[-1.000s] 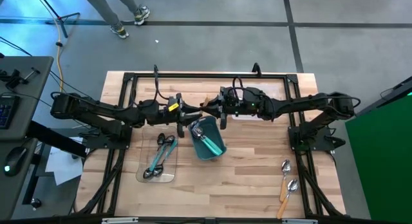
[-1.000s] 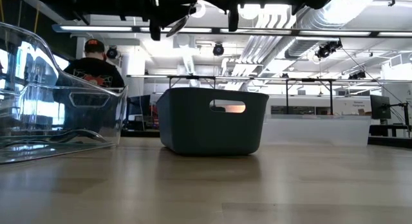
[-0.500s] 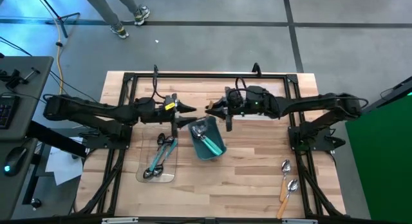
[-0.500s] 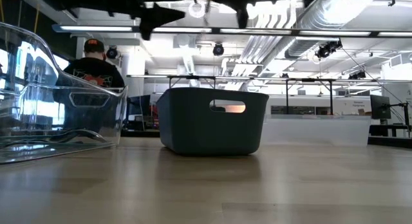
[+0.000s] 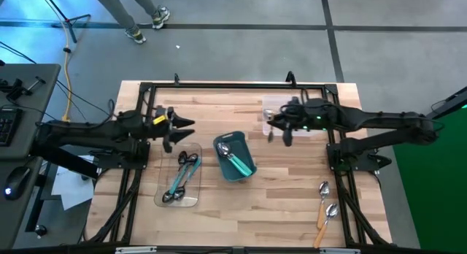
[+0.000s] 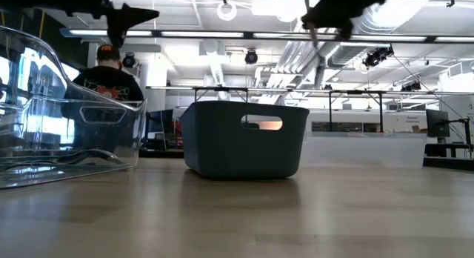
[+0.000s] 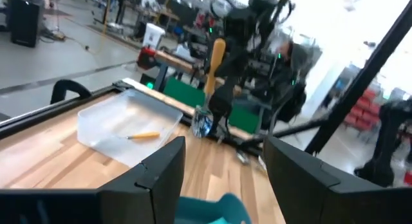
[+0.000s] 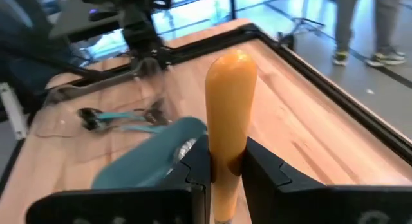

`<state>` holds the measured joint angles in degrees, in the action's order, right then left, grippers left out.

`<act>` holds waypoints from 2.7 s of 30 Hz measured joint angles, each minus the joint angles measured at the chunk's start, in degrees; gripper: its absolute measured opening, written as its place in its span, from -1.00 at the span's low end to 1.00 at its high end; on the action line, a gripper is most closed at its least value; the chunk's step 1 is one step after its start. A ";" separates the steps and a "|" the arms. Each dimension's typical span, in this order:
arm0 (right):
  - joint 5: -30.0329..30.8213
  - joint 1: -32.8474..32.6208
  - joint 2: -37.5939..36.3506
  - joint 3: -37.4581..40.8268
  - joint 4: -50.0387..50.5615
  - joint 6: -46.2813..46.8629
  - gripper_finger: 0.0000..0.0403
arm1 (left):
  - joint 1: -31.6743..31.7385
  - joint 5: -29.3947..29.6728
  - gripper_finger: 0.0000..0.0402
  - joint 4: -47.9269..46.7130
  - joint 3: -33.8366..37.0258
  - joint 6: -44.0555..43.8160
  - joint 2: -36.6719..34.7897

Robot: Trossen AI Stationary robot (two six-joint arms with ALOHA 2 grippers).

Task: Sort silverware by color (type)
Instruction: Put the orange spoon into the white bin

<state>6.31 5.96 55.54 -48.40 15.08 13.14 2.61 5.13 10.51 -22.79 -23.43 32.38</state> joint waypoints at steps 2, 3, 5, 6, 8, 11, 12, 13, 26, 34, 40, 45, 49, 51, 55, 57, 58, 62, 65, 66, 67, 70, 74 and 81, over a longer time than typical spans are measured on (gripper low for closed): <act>1.96 -0.02 -3.45 1.15 2.43 0.36 -0.78 | 0.00 0.66 -0.01 -0.57 0.79 -0.53 -2.10; 2.83 0.00 -4.92 1.46 3.53 0.22 -0.78 | 0.00 0.69 -0.01 -0.29 0.92 -0.50 -2.69; 4.50 0.00 -7.11 1.50 5.79 -0.92 -0.78 | 0.00 0.69 -0.01 -0.29 0.94 -0.51 -3.06; 4.94 0.00 -7.88 1.53 6.04 -1.46 -0.78 | 0.00 0.69 -0.01 -0.20 0.94 -0.49 -3.08; 5.27 0.00 -9.17 1.53 5.97 -2.51 -0.78 | 0.00 0.69 -0.03 -0.25 1.00 -0.47 -3.04; 5.24 0.00 -9.89 1.53 5.32 -2.68 -0.78 | 0.00 0.71 -0.18 -0.10 1.01 0.00 -2.32; 5.24 0.00 -9.90 1.53 5.31 -2.68 -0.78 | 0.00 0.79 -0.26 -0.17 1.01 -0.01 -1.93; 5.22 0.00 -9.86 1.53 5.31 -2.68 -0.78 | 0.00 0.80 -0.37 -0.28 1.01 0.02 -1.60; 4.21 0.00 -7.95 1.53 5.78 -2.70 -0.78 | -0.04 2.92 -0.98 0.08 1.01 4.16 -0.74; 15.45 1.83 -2.18 -2.89 8.64 -4.87 -0.78 | 0.00 2.92 -1.00 0.06 1.01 4.14 -0.74; 9.17 14.32 10.24 -12.62 24.78 -11.34 -0.78 | 0.00 2.93 -1.00 0.02 1.01 3.08 -0.65; 6.46 23.34 20.17 -15.08 34.74 -17.04 -0.78 | 0.00 2.99 -1.00 -0.03 1.01 3.07 -0.66; 4.64 28.53 27.19 -15.08 38.77 -19.48 -0.78 | 0.00 3.12 -1.00 -0.01 1.01 3.07 -0.66; 3.90 30.11 30.07 -15.09 38.50 -19.61 -0.78 | 0.00 3.66 -1.00 -0.01 1.01 3.00 -0.66; 2.46 31.96 34.80 -15.13 35.69 -19.62 -0.78 | 0.00 4.65 -1.00 -0.01 1.01 3.00 -0.66; 1.98 32.37 36.91 -15.19 35.10 -19.51 -0.78 | 0.00 4.67 -1.00 -0.01 1.01 2.89 -0.66; 2.00 32.44 38.14 -15.19 35.03 -19.59 -0.79 | 0.00 4.65 -1.00 -0.01 1.01 2.55 -0.66; 2.02 32.41 42.49 -15.19 34.88 -19.67 -0.80 | 0.00 4.67 -1.00 0.02 1.01 2.38 -0.66; 2.03 32.39 45.05 -15.19 33.97 -19.20 -0.89 | 0.00 4.67 -1.00 0.02 1.01 1.04 -0.66; 2.05 32.39 45.74 -15.19 33.55 -18.87 -0.88 | 0.00 4.67 -1.00 0.02 1.01 0.95 -0.66; 2.05 32.39 46.35 -15.19 33.23 -18.28 -0.86 | 0.00 4.67 -1.00 0.02 1.01 0.95 -0.66; 2.02 32.39 47.61 -15.19 32.14 -16.84 -0.79 | 0.00 4.67 -1.00 0.02 1.01 0.91 -0.66; 1.89 32.39 47.95 -15.19 31.16 -15.60 -0.76 | 0.00 4.69 -1.00 0.04 1.01 -0.01 -0.66; 0.83 32.39 47.94 -15.19 30.49 -15.66 -0.75 | 0.00 4.69 -1.00 0.04 1.01 -0.08 -0.66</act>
<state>7.15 38.35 103.48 -63.59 45.56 -2.52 2.61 9.82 10.55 -21.78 -23.51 31.73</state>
